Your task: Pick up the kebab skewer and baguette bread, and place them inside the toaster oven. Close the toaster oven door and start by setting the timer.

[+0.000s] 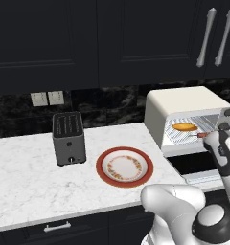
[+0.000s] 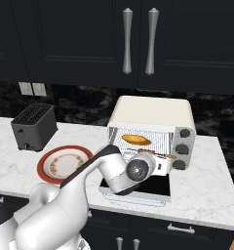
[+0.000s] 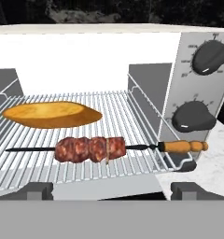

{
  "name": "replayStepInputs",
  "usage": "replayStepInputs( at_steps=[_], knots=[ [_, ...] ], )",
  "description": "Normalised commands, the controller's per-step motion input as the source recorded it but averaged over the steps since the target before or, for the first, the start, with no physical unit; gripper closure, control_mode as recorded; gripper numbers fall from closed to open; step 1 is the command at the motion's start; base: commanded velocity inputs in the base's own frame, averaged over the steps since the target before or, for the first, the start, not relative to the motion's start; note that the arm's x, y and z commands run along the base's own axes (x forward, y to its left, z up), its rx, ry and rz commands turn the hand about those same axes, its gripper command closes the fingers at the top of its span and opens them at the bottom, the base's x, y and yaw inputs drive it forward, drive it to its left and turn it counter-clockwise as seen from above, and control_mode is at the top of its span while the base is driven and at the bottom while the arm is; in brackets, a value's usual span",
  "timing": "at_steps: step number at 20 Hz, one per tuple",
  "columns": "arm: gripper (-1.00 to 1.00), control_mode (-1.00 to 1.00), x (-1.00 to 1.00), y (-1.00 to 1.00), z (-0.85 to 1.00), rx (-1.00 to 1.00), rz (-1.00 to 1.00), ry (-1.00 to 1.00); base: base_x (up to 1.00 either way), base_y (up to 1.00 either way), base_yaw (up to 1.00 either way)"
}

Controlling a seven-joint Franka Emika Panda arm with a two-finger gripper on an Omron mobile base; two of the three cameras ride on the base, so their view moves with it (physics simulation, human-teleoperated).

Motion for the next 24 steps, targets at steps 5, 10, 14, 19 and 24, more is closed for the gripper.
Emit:
replayStepInputs(
  at_steps=[5,10,14,19,24],
  knots=[
    [-1.00,-1.00,0.20,0.11,-0.05,0.00,0.00,-0.05,0.00,0.00,0.00],
    [-1.00,-1.00,0.05,0.03,-0.18,0.00,0.04,-0.03,0.00,0.00,0.00],
    [-1.00,-1.00,0.00,0.00,-0.20,0.00,0.06,-0.03,0.00,0.00,0.00],
    [-1.00,-1.00,0.06,0.00,-0.04,0.00,0.03,-0.04,0.00,0.00,0.00],
    [-1.00,-1.00,0.16,0.00,0.00,0.00,0.00,-0.04,0.00,0.00,0.00]
  ],
)
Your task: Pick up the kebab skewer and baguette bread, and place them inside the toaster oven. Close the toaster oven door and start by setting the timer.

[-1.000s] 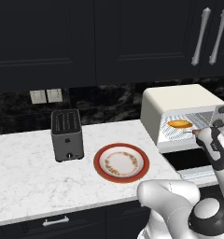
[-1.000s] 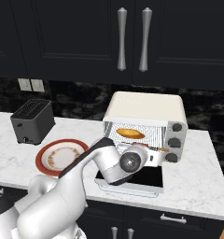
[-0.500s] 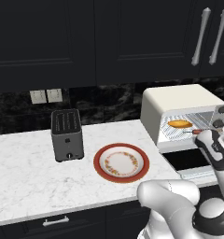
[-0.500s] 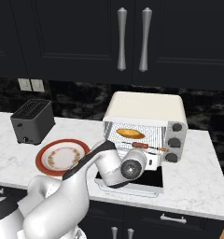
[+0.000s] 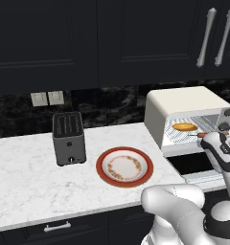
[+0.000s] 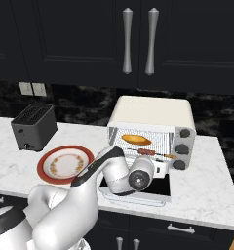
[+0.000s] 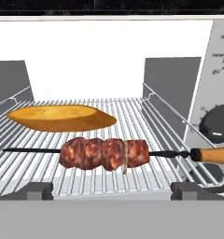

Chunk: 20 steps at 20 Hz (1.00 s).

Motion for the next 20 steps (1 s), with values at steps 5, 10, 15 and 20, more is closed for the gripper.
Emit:
replayStepInputs(
  at_steps=[5,10,15,20],
  knots=[
    [-1.00,-1.00,0.15,0.00,-0.03,0.00,0.00,-0.01,0.00,0.00,0.00],
    [-1.00,-1.00,0.02,0.00,-0.11,0.00,0.00,0.00,0.00,0.00,0.00],
    [-1.00,-1.00,0.00,0.00,-0.05,0.00,0.00,0.00,0.00,0.00,0.00],
    [-1.00,-1.00,0.01,0.00,0.00,0.00,0.00,0.00,0.00,0.00,0.00]
  ],
)
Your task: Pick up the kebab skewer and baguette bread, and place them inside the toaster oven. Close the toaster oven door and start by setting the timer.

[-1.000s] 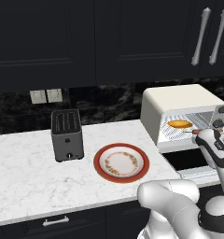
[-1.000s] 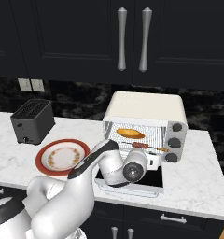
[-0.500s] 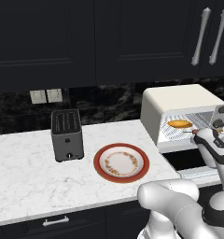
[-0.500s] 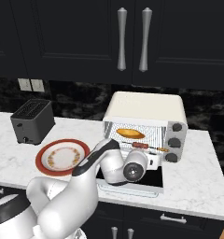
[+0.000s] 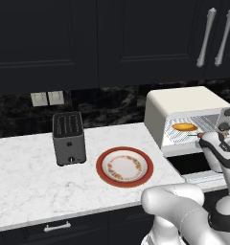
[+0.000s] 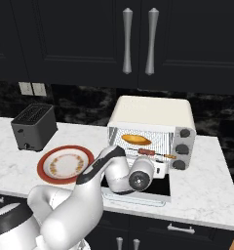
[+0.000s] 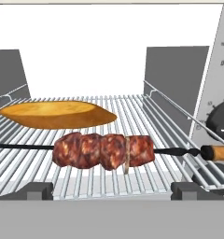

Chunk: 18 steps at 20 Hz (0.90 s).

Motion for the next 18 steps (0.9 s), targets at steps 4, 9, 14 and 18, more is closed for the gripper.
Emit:
replayStepInputs(
  at_steps=[4,9,14,18],
  knots=[
    [-1.00,-1.00,0.00,0.00,0.00,0.00,0.00,0.00,0.00,0.00,0.00],
    [-1.00,-1.00,0.04,0.00,0.00,0.00,0.00,0.00,0.00,0.00,0.00],
    [-1.00,-1.00,0.16,0.00,0.00,0.00,0.00,0.00,0.00,0.00,0.00],
    [-1.00,-1.00,0.17,0.00,0.00,0.00,0.00,0.00,0.00,0.00,0.00]
  ],
)
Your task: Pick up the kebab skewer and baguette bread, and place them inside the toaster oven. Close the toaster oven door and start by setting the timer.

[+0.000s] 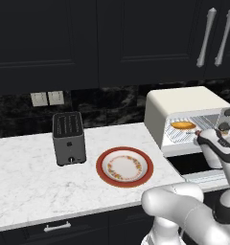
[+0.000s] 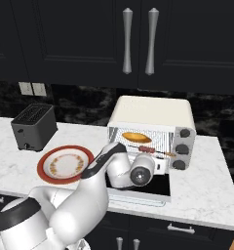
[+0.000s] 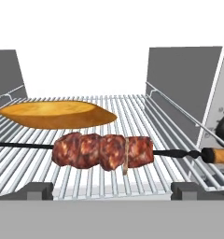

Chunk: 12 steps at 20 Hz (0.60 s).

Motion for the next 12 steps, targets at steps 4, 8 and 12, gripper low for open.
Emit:
replayStepInputs(
  at_steps=[4,8,12],
  knots=[
    [-1.00,-1.00,0.18,0.00,0.00,0.00,0.00,0.00,0.00,0.00,0.00],
    [-1.00,-1.00,0.25,0.00,0.00,0.00,0.00,0.00,0.00,0.00,0.00],
    [-1.00,-1.00,0.24,0.00,0.00,0.00,0.00,0.00,0.00,0.00,0.00]
  ],
)
